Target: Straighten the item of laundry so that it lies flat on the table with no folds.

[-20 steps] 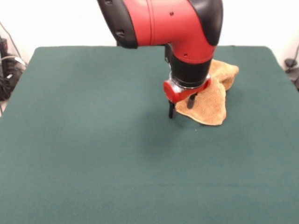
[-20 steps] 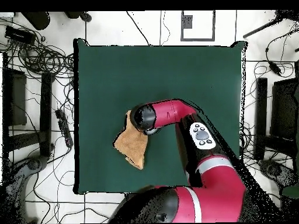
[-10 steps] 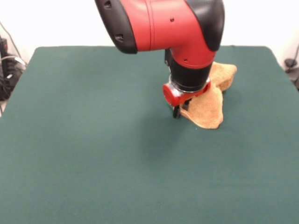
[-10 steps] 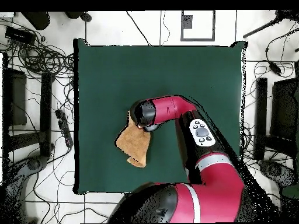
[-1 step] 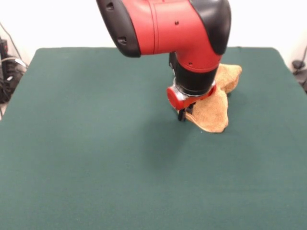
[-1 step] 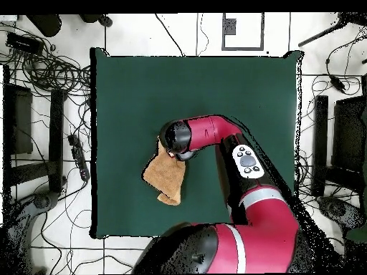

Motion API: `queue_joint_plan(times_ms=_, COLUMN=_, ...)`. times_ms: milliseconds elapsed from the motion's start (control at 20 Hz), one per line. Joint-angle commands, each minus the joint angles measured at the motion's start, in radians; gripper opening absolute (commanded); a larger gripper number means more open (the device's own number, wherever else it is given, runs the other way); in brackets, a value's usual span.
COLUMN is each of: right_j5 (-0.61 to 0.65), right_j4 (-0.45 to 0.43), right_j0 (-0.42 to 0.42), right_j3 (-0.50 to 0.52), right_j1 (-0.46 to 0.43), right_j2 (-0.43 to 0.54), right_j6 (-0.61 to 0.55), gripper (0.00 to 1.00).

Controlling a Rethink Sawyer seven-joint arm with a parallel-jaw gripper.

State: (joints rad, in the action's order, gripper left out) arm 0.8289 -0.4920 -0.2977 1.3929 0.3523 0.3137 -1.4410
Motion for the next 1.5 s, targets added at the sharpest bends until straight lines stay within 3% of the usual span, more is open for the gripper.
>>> queue_joint_plan(times_ms=50, right_j5=-0.272, right_j4=-0.168, right_j0=-0.011, right_j3=-0.027, right_j1=-0.314, right_j2=0.040, right_j6=0.104, gripper=0.00)
queue_joint_plan(times_ms=500, right_j5=-0.278, right_j4=-0.175, right_j0=-0.008, right_j3=-0.027, right_j1=-0.313, right_j2=0.039, right_j6=0.098, gripper=0.00)
queue_joint_plan(times_ms=750, right_j5=-0.363, right_j4=-0.190, right_j0=-0.002, right_j3=0.001, right_j1=-0.286, right_j2=0.032, right_j6=0.045, gripper=0.00)
queue_joint_plan(times_ms=1050, right_j5=-0.393, right_j4=-0.203, right_j0=-0.024, right_j3=0.035, right_j1=-0.251, right_j2=0.037, right_j6=0.061, gripper=0.00)
queue_joint_plan(times_ms=1500, right_j5=-0.480, right_j4=-0.270, right_j0=-0.062, right_j3=0.177, right_j1=-0.073, right_j2=0.023, right_j6=0.066, gripper=0.00)
